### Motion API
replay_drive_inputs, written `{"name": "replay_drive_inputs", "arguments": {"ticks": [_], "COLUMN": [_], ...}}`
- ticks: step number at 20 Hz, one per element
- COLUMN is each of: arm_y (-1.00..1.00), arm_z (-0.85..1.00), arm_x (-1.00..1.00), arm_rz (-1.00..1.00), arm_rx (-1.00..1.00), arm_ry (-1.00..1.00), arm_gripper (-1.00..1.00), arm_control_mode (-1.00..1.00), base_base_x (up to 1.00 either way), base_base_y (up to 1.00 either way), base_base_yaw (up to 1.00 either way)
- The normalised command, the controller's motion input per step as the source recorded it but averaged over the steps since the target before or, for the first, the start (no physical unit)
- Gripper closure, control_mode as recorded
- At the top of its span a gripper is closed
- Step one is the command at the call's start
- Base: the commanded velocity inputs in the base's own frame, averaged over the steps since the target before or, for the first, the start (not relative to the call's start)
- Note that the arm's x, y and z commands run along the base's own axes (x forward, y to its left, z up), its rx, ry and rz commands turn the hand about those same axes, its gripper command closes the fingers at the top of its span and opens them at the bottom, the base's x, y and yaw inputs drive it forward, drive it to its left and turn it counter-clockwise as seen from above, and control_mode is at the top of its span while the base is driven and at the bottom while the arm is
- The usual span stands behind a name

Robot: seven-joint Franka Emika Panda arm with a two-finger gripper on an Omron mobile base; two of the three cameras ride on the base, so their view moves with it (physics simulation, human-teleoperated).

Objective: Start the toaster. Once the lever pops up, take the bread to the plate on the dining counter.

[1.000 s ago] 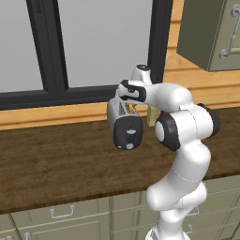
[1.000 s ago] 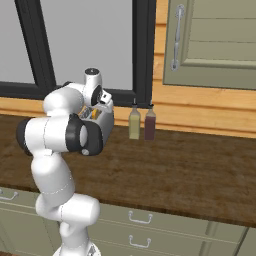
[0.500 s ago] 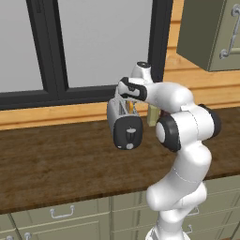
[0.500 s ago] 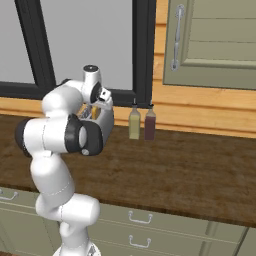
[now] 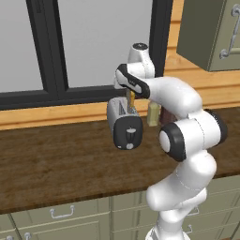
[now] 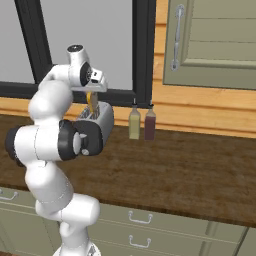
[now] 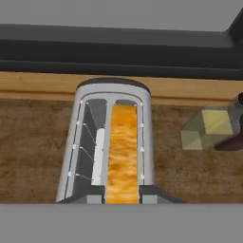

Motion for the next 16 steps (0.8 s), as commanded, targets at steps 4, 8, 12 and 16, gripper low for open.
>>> {"name": "replay_drive_inputs", "arguments": {"ticks": [4, 8, 12, 16], "arm_y": [0.18, 0.13, 0.01, 0.00], "arm_z": [0.25, 0.66, 0.58, 0.46], "arm_x": [-0.66, -0.87, -1.00, -1.00], "arm_rz": [0.00, 0.11, 0.14, 0.09], "arm_rx": [-0.12, -0.19, -0.24, -0.07], "arm_ry": [-0.24, -0.28, -0.38, -0.22], "arm_gripper": [1.00, 1.00, 1.00, 1.00], "arm_control_mode": [-1.00, -1.00, -1.00, -1.00], "base_base_x": [0.00, 0.00, 0.00, 0.00], "base_base_y": [0.00, 0.00, 0.00, 0.00], "base_base_yaw": [0.00, 0.00, 0.00, 0.00]}}
